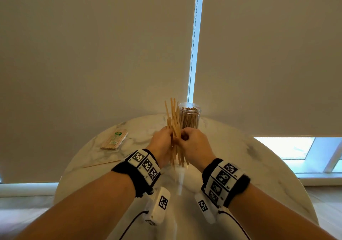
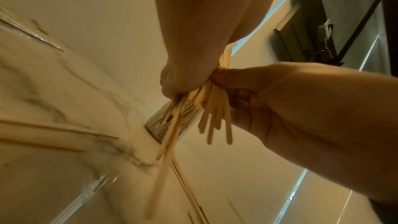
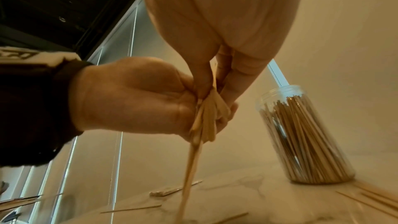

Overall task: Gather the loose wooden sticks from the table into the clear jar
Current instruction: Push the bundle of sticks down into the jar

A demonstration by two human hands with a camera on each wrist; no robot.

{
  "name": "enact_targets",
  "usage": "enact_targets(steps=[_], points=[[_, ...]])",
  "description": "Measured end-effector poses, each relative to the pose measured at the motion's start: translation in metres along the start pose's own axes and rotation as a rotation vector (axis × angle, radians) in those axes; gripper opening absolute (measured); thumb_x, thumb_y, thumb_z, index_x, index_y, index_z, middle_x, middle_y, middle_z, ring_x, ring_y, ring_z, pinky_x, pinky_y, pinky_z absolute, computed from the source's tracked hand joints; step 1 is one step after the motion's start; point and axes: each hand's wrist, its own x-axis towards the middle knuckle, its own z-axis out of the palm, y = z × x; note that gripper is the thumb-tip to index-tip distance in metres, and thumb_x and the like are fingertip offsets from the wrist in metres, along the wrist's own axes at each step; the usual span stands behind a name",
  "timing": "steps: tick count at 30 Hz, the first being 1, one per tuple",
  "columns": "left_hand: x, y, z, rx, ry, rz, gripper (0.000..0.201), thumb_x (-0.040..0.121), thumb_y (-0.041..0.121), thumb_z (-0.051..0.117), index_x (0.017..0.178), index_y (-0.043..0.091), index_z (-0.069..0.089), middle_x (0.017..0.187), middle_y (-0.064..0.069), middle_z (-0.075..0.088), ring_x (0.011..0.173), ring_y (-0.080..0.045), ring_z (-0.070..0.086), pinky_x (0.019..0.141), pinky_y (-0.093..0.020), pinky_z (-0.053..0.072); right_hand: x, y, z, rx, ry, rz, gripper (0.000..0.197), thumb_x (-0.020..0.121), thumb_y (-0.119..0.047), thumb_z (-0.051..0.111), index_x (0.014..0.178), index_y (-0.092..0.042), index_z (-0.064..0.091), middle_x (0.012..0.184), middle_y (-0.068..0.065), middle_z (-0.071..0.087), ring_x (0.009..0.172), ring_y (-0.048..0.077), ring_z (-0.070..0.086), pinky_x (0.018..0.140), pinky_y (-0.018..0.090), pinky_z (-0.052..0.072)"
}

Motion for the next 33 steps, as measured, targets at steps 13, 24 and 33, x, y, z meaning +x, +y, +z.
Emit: enact_targets(steps=[13,24,33], points=[[0.006,-0.005,-0.018,0.131,0.128,0.145,0.017,0.106,0.030,0.042,0.108,0.016,0.052,0.081,-0.007,0.059,0.072,-0.023,0.059,0.067,-0.039,0.053,-0.019,0.004,0.006,-0.128,-0.083,-0.061,0.021,0.090,-0.036,0.069,0.110,-0.032,0.073,0.102,-0.016,0.069,0.084,-0.001,0.067,0.083,0.030,0.059],[-0.008,-0.004,-0.011,-0.100,0.033,0.192,0.018,0.106,0.030,0.042,0.094,0.018,0.043,0.063,0.005,0.039,0.054,-0.009,0.038,0.055,-0.027,0.043,-0.037,-0.008,0.013,-0.294,-0.160,0.068,0.016,0.089,-0.022,0.067,0.098,-0.012,0.057,0.085,0.004,0.071,0.074,0.017,0.070,0.073,0.042,0.060],[-0.033,-0.007,-0.028,0.229,-0.053,0.175,0.033,0.093,0.042,0.065,0.079,0.018,0.048,0.056,0.004,0.036,0.046,-0.011,0.028,0.043,-0.025,0.028,-0.025,-0.036,-0.037,-0.155,-0.045,0.008,0.032,0.100,-0.038,0.050,0.129,-0.023,0.052,0.114,-0.003,0.067,0.096,0.012,0.063,0.077,0.026,0.052]])
